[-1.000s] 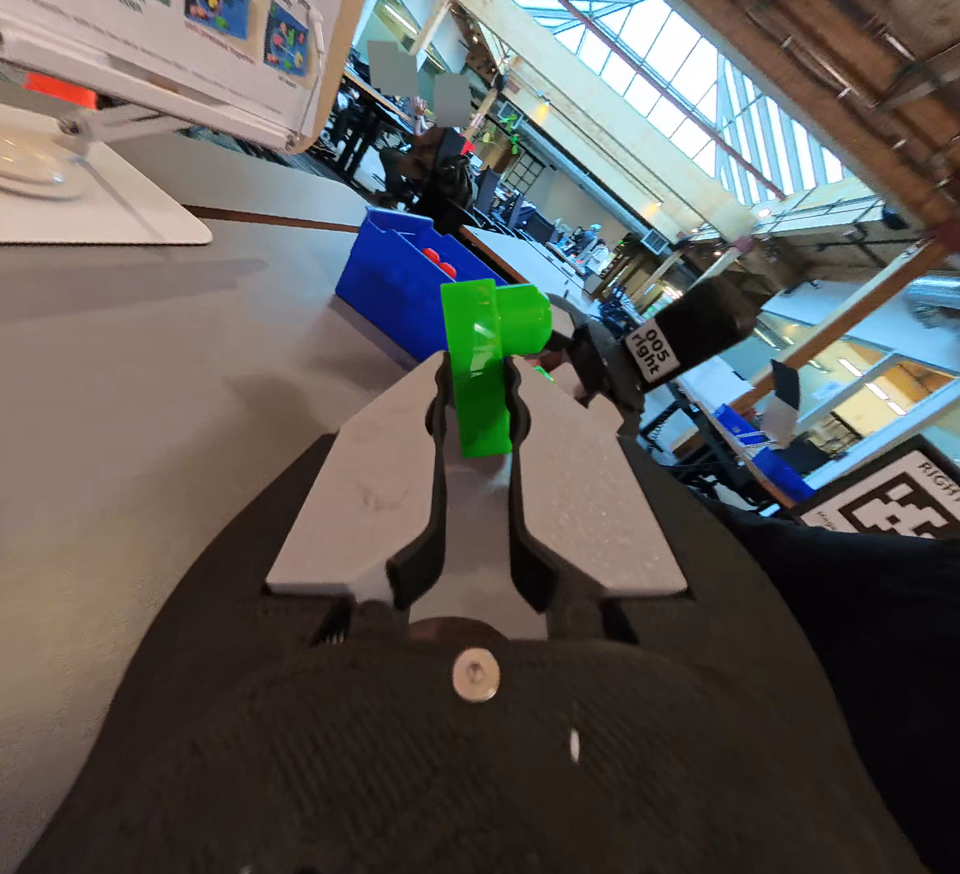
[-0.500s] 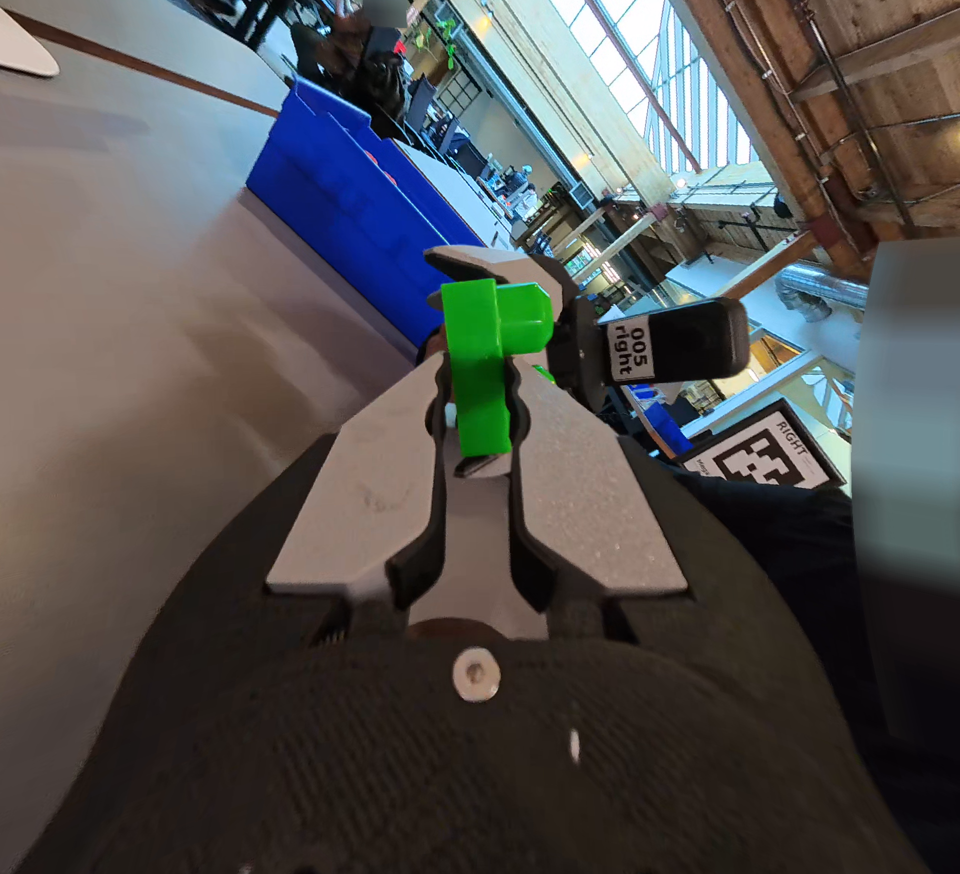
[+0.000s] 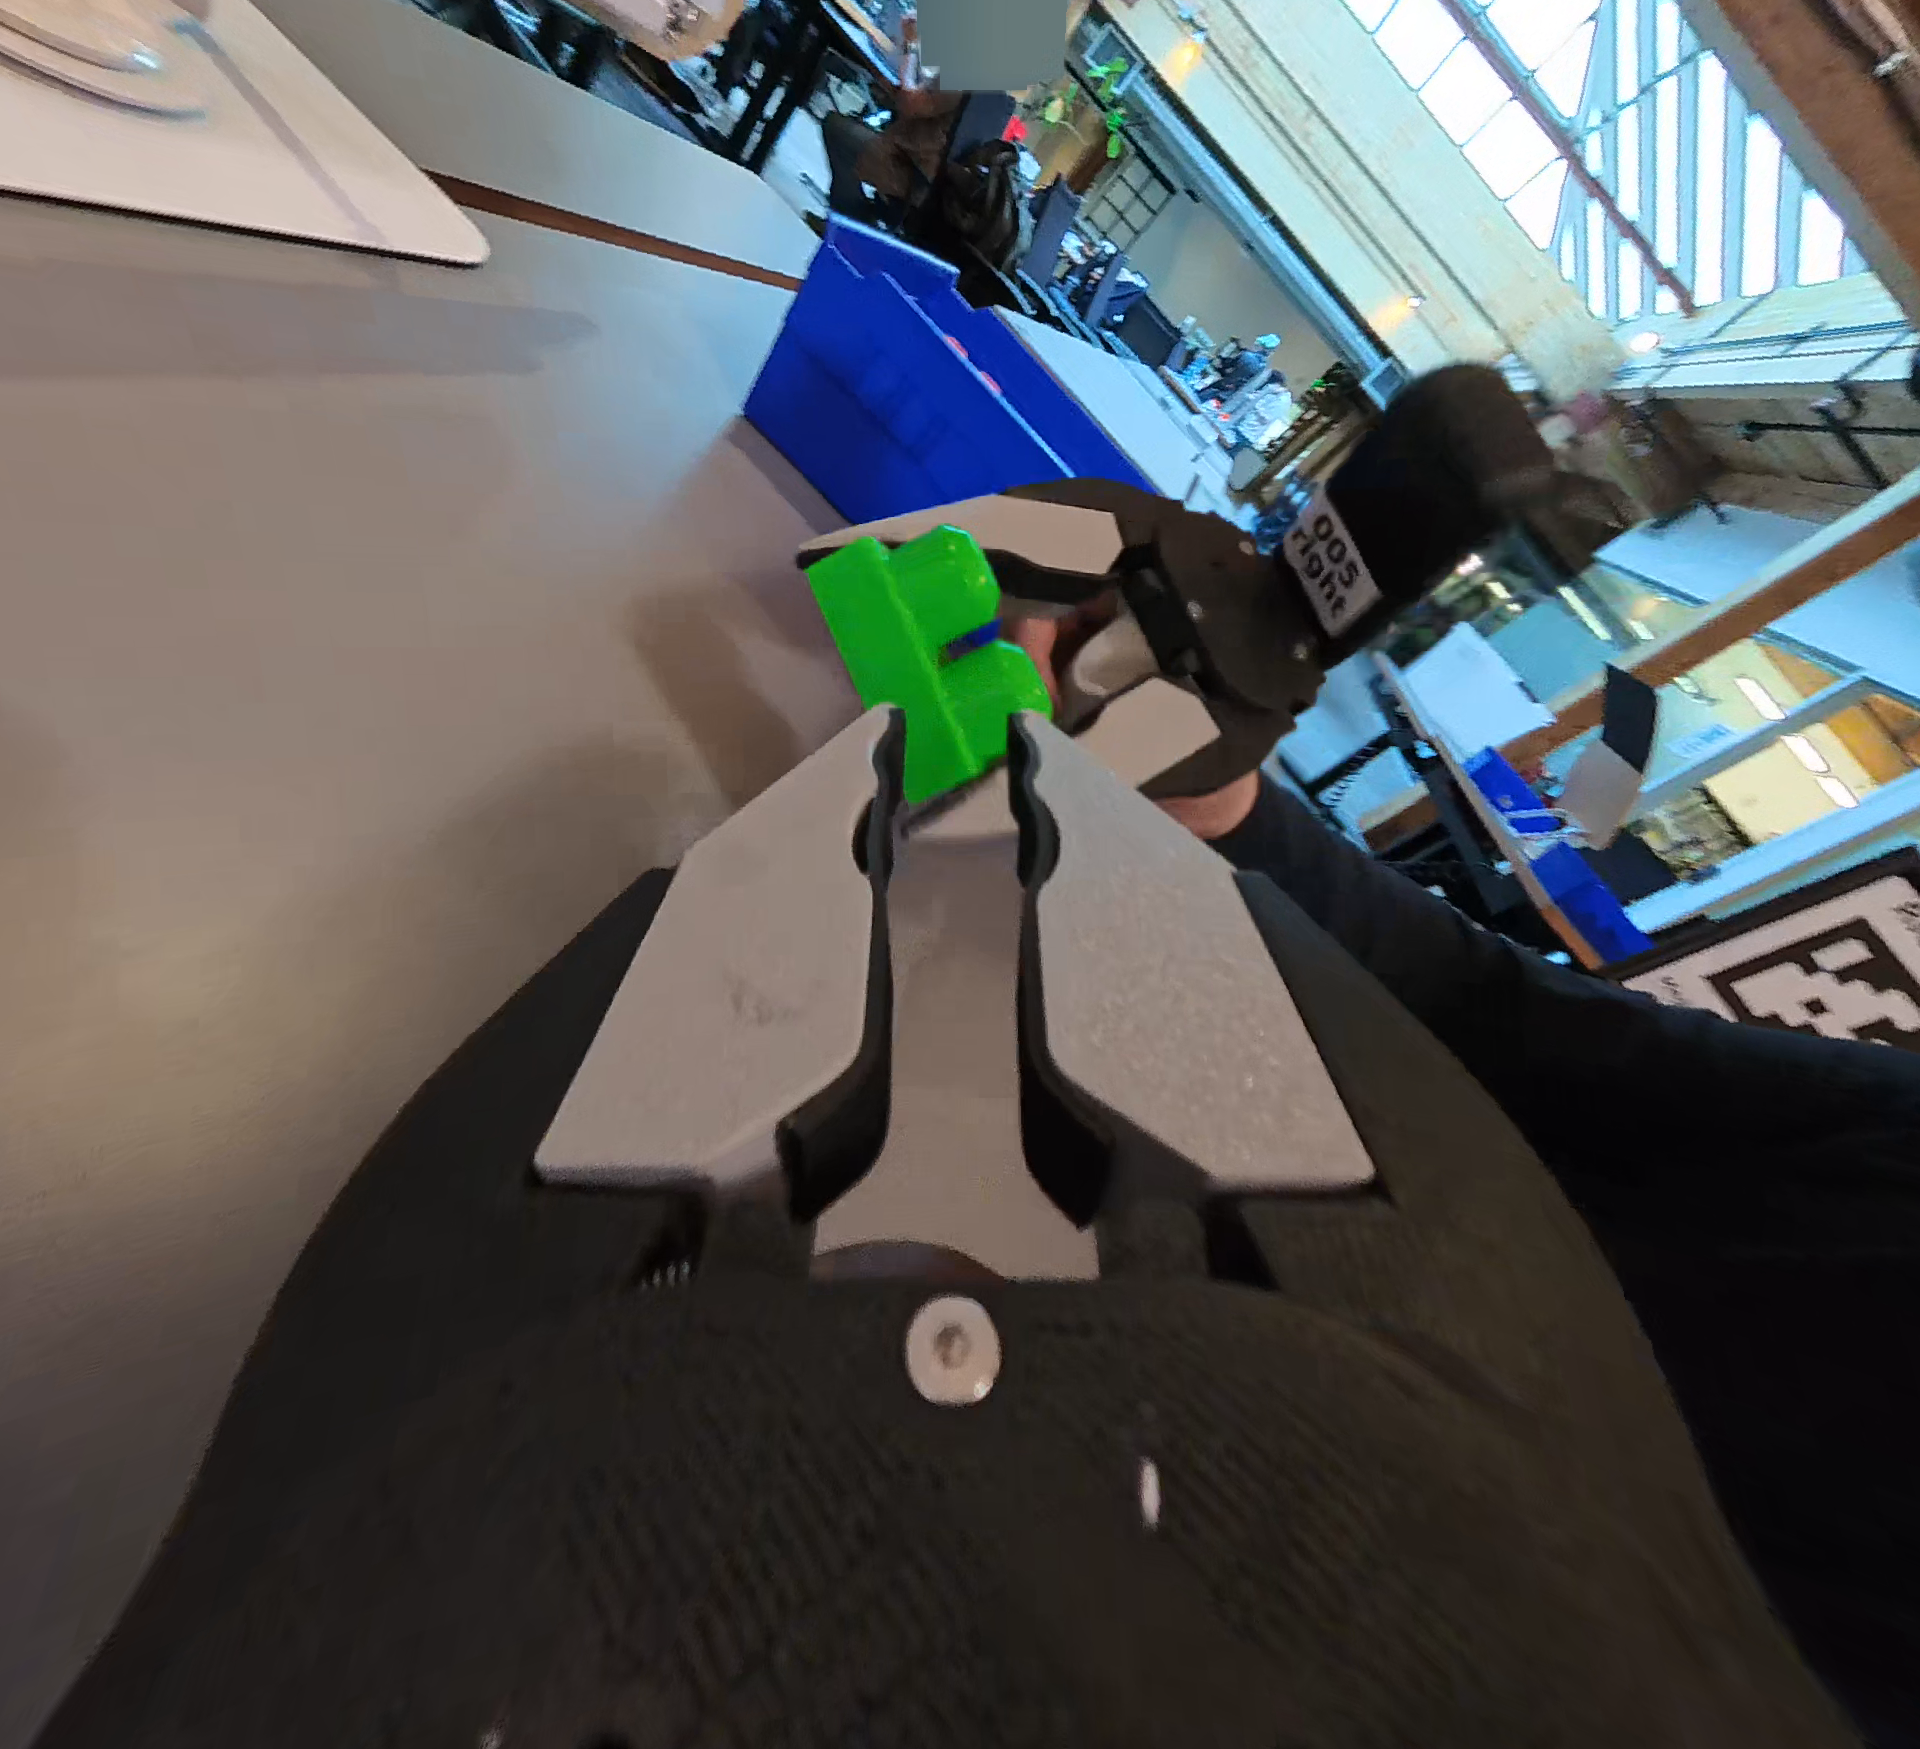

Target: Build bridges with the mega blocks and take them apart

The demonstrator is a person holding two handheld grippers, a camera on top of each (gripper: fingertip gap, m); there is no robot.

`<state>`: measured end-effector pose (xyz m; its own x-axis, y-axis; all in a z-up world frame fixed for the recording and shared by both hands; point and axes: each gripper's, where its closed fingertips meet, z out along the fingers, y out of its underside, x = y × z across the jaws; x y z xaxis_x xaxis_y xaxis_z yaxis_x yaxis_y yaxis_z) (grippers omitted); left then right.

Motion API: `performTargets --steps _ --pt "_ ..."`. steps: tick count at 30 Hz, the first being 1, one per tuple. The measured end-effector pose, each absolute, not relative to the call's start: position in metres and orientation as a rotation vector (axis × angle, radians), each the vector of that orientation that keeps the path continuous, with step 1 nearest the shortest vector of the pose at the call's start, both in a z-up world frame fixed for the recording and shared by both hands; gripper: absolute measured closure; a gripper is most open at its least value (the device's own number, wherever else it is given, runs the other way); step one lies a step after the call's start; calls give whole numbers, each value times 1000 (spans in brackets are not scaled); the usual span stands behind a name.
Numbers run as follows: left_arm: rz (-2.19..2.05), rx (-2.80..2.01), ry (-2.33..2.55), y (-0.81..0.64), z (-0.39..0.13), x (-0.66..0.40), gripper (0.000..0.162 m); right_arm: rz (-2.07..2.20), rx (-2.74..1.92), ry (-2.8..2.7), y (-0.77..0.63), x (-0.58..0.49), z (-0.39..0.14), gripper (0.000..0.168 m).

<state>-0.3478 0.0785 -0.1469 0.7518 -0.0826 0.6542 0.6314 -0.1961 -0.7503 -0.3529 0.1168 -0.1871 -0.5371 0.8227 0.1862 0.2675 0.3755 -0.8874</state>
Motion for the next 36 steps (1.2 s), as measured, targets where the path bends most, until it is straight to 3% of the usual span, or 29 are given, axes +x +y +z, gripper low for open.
performTargets --steps 5,19,27,30,36 --pt "-448 -1823 -417 76 -166 -355 140 1011 -1211 -2092 149 -356 -223 94" --pt "-124 -2038 -340 54 -170 -352 111 636 -1279 -2050 198 -355 -243 94" --pt "459 -2102 -712 -105 -113 -480 98 771 -1320 -1977 202 -357 -226 91" --pt "632 -2150 -878 -163 -119 -530 98 809 -1290 -1914 202 -359 -212 92" --pt "560 -2243 -914 -161 -164 -576 99 839 -1209 -1803 201 -362 -192 96"
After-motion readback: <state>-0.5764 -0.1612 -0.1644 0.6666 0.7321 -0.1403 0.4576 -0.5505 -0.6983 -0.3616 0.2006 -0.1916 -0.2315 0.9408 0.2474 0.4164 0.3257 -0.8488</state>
